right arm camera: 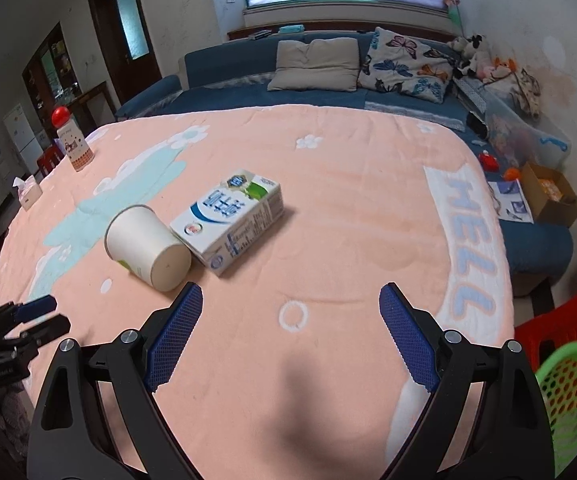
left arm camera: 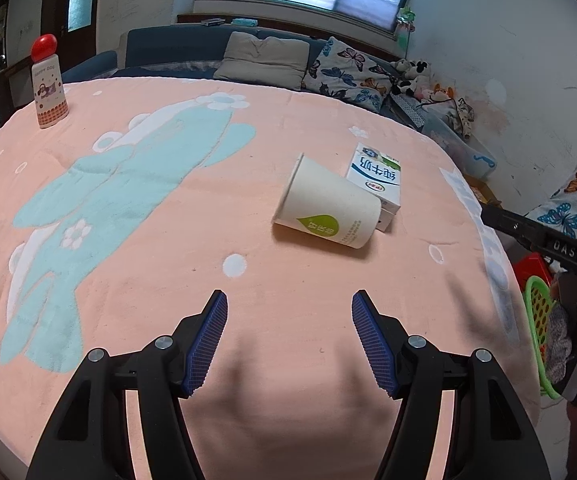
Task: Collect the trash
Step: 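Grasp the white milk carton with the right gripper while the left gripper grasps the white paper cup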
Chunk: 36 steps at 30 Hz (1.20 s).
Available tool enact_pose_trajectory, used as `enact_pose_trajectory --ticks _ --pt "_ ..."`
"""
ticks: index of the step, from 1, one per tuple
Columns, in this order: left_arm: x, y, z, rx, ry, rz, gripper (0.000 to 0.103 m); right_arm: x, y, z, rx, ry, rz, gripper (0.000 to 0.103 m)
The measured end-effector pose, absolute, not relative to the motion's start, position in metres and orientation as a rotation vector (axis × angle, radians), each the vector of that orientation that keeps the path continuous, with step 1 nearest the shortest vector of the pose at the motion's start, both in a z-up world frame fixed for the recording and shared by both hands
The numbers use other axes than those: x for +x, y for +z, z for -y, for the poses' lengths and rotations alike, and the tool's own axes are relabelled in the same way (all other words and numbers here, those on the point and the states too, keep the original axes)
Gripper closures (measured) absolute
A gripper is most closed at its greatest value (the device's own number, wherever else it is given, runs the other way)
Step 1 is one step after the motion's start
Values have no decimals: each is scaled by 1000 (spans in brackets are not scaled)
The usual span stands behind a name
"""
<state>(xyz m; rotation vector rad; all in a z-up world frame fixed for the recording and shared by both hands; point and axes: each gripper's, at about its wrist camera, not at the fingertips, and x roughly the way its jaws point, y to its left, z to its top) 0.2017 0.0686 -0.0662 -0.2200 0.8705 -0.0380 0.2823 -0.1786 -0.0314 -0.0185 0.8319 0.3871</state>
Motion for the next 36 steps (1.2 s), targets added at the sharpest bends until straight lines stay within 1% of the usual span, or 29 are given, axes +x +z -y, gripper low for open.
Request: enact_pose_trajectory --ticks 10,13,23,29,33,36 --pt "207 -68 -76 -234 -14 -884 40 332 -38 148 53 406 -915 15" --pt "209 -68 -74 -239 -16 -887 40 354 -42 139 142 424 -980 15" --pt "216 -68 -76 -257 -18 -896 40 407 -63 103 280 384 -1132 15" --pt "223 -68 -79 -283 -17 -905 40 425 -79 92 269 308 -1200 15" --pt "232 -67 -76 -313 -19 -917 39 430 -88 91 250 267 -1238 20" --pt "239 -64 -72 -330 -22 -921 39 429 -88 98 253 271 -1248 21"
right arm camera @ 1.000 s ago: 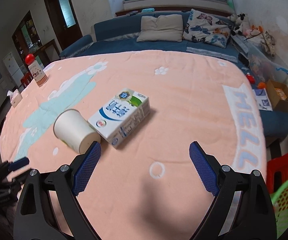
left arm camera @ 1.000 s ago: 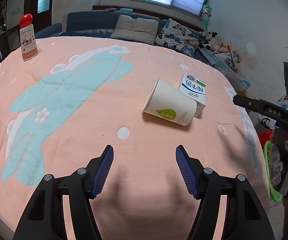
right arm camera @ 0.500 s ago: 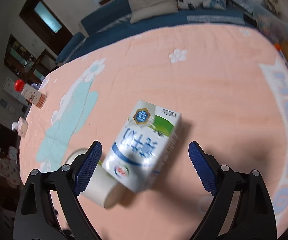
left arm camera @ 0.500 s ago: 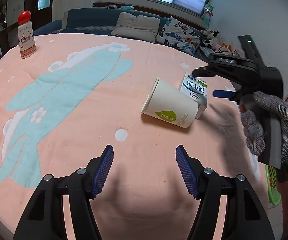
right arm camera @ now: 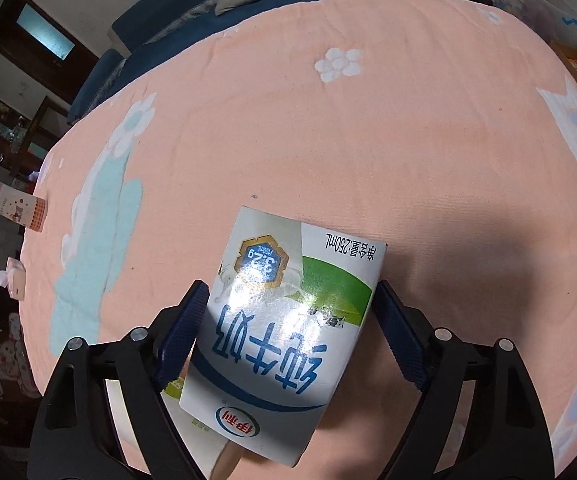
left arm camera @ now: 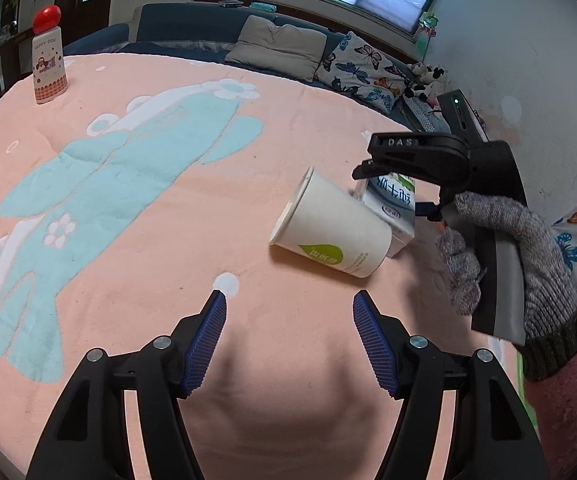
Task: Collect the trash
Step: 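Grasp the white milk carton with the right gripper while the left gripper grasps the white paper cup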
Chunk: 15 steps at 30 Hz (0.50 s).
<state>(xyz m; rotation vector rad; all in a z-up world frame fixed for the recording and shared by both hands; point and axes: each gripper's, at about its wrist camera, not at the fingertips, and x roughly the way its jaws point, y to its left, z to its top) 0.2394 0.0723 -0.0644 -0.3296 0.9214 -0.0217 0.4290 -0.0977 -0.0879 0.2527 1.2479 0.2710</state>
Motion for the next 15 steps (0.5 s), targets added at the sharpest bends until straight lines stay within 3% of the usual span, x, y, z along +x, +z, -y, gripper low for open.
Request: enact_pose_trajectory --ticks 15 --pt "294 -76 -64 -578 26 -993 31 384 -61 179 266 318 -1178 23"
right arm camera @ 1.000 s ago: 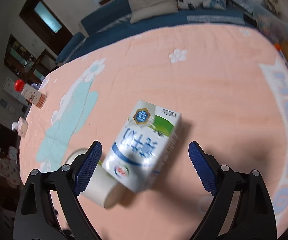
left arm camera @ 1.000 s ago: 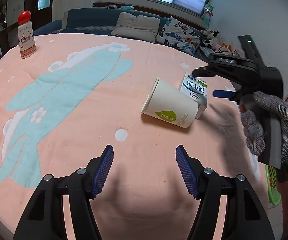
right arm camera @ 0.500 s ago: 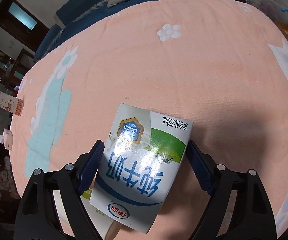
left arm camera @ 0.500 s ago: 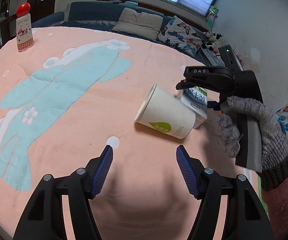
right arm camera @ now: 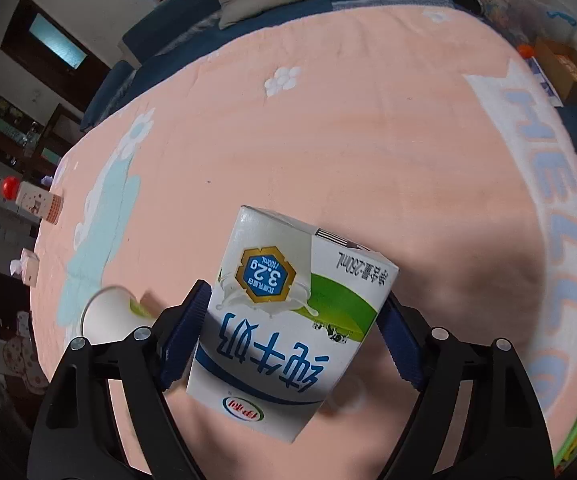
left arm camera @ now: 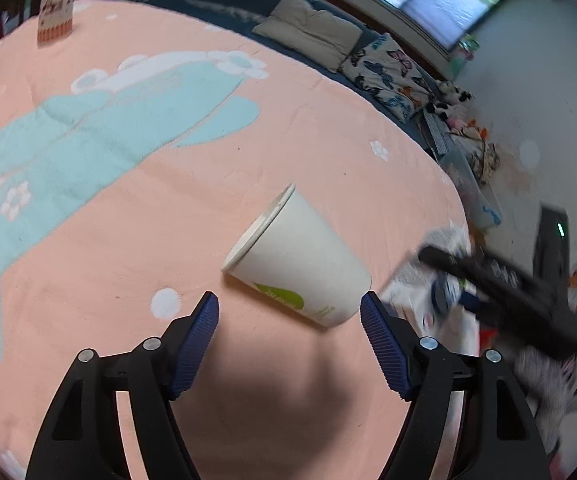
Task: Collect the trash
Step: 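Grasp the white milk carton with the right gripper while the left gripper grasps the white paper cup, then carry the carton with the right gripper to the basket while the left gripper carries the cup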
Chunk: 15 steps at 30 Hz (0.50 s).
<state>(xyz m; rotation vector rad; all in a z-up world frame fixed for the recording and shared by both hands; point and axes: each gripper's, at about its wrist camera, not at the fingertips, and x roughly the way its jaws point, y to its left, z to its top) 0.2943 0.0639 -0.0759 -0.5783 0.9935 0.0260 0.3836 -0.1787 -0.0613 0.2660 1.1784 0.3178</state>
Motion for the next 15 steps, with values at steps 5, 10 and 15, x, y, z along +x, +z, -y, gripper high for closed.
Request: enact_pose_trajectory --ticks 5,10,15 --pt "313 -83 -60 -645 55 -1001 30 360 -51 197 280 353 -1146 24" --pt "332 -92 -57 -665 108 -1035 29 332 -36 210 236 361 -1083 25" --pt "346 -103 -57 -706 130 -1047 24 313 -28 222 240 383 -1042 25"
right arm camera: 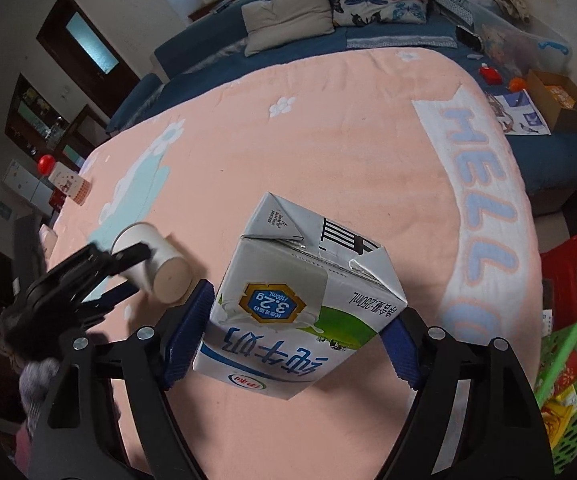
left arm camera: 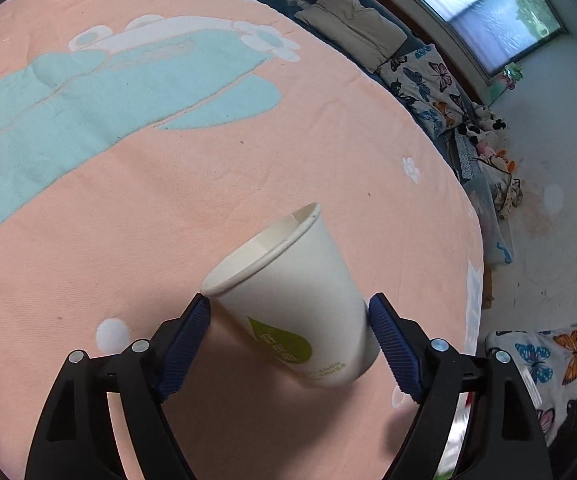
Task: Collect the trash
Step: 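Carry the carton with the right gripper to the basket while the left gripper carries the cup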
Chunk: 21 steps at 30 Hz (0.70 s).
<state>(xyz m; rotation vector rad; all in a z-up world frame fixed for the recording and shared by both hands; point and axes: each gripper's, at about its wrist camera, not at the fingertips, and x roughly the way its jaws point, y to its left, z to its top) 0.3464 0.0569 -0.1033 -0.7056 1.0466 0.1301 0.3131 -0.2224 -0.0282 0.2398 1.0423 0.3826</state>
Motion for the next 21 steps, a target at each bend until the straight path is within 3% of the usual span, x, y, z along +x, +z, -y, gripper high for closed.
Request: enact_pose_trajectory --ticks 2,11,21 --pt "351 -102 -53 -687 137 -1043 24 302 -26 229 230 379 -1025 25" --pt "361 -94 -33 -593 95 -1029 44 262 -22 277 276 337 -994 25" --pt "337 -71 11 -479 -58 -1020 46 220 -18 343 297 214 -942 25"
